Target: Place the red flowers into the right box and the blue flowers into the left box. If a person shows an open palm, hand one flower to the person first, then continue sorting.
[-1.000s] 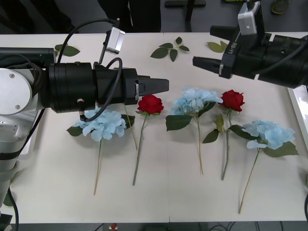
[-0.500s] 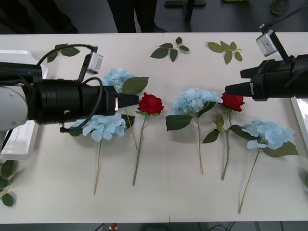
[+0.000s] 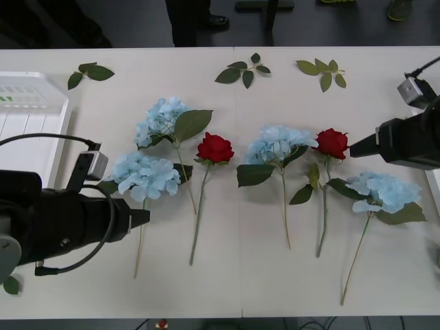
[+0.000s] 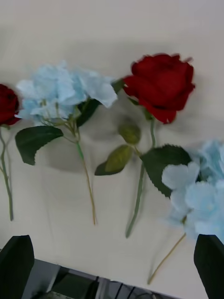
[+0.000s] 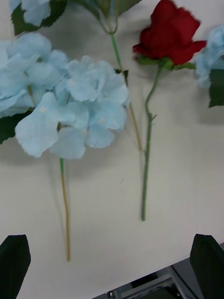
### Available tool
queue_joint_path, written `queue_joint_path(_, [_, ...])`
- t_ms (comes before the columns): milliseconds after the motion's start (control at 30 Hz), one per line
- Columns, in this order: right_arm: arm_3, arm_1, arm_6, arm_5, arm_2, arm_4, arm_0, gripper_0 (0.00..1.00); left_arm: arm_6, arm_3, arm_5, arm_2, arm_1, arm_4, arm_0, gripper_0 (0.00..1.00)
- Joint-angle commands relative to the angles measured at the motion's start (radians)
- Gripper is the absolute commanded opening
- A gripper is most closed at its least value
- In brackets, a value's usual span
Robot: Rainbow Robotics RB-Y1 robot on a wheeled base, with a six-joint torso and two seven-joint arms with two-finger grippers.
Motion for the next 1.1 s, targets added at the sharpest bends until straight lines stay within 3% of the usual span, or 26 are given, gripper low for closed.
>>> queue_joint_path(33, [-0.102,-0.057,-0.141,0.041,-0.002,0.050,0.094,1.00,-0.033,0.003,0.002,-0.049,-0.038,-0.148,0.019,1.00])
queue_joint_path(267, [-0.157,-0.057,-0.245,0.053,0.000,0.127,0.217,1.00,-0.051,0.150,-0.119,-0.133,-0.087,-0.378,-0.001,1.00])
queue_joint_path(467, [-0.163,-0.055,-0.256,0.007,0.015,0.190,0.320,1.00,-0.065,0.345,-0.249,-0.195,-0.136,-0.546,-0.084,1.00])
queue_joint_path(867, [-0.096,-0.055,-0.327,-0.115,0.219,0.406,0.355,1.00,-0.080,0.528,-0.323,-0.259,-0.182,-0.656,-0.189,1.00])
queue_joint_path(1100, [-0.030,-0.041,-0.322,-0.195,0.247,0.432,0.380,1.00,-0.086,0.624,-0.366,-0.276,-0.195,-0.670,-0.240,1.00])
